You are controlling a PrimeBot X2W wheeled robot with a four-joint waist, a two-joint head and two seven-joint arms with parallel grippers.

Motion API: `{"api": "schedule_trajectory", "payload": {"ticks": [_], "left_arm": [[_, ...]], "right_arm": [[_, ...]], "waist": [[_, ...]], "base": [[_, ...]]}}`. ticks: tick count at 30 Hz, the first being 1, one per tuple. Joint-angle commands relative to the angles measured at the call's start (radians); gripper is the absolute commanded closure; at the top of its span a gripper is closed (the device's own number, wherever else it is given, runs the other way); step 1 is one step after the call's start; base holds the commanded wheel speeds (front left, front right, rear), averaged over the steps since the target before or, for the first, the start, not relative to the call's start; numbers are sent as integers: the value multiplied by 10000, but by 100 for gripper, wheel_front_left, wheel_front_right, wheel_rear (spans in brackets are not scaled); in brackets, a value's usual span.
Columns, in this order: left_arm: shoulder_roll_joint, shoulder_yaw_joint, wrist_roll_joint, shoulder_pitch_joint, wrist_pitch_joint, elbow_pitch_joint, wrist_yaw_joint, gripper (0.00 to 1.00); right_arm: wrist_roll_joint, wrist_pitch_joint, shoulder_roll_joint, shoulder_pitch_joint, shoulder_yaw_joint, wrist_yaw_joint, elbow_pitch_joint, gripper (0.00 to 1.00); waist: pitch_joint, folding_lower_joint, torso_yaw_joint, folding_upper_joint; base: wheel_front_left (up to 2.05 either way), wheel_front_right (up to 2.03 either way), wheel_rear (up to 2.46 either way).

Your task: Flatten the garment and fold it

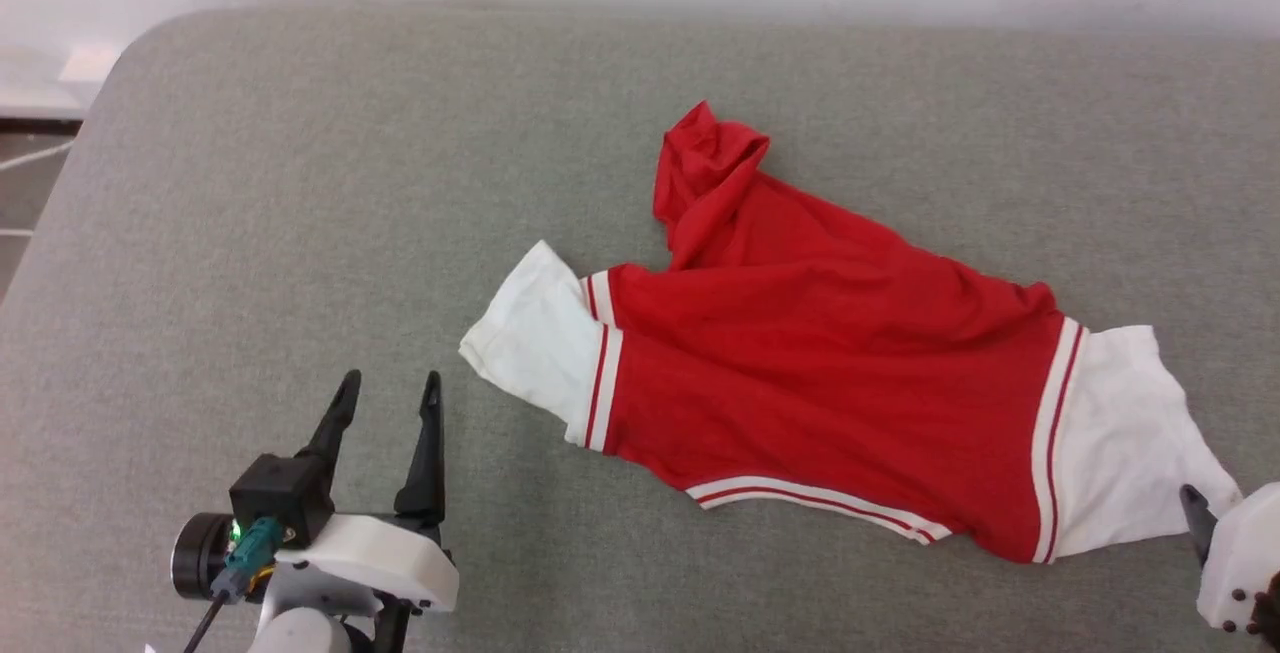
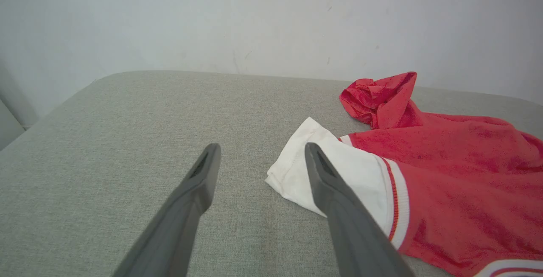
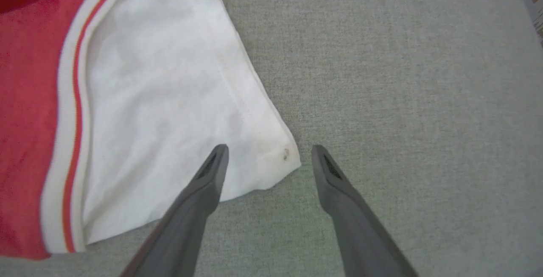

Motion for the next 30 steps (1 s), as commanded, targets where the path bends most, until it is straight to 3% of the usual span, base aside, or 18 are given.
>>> {"api": "schedule_trajectory", "payload": {"ticks": [1, 8, 9, 10, 18, 25, 30], "left_arm": [[-9, -10, 20, -142, -12, 22, -69, 0], [27, -28, -64, -482, 129, 10, -138, 0], [42, -18, -104, -511, 190, 11, -151, 0], [75, -22, -143, -520, 309, 40, -162, 0], [409, -284, -385, -704, 1846, 276, -294, 0], [901, -894, -565, -1270, 4235, 805, -731, 0], [1114, -967, -465, -1653, 5299, 1256, -399, 0]], "right_arm": [[-108, 64, -31, -115, -40, -19, 99, 0], [24, 227, 227, -367, -1, -19, 966, 0], [129, 189, 283, -412, 37, -19, 1005, 12], [142, 110, 298, -439, 91, -19, 1013, 100], [-395, -517, 111, -212, -85, -19, 284, 100], [-126, -301, 251, 140, 149, -19, -1061, 100], [-70, -154, 319, 194, 354, -19, -1517, 100]], "waist": [[178, 0, 161, 0], [408, 0, 174, 0], [423, 0, 142, 0], [420, 0, 96, 0], [236, 0, -592, 0], [339, 0, -1262, 0], [531, 0, -1572, 0]], "base": [[0, 0, 0], [0, 0, 0], [0, 0, 0], [0, 0, 0], [0, 0, 0], [0, 0, 0], [0, 0, 0]]}}
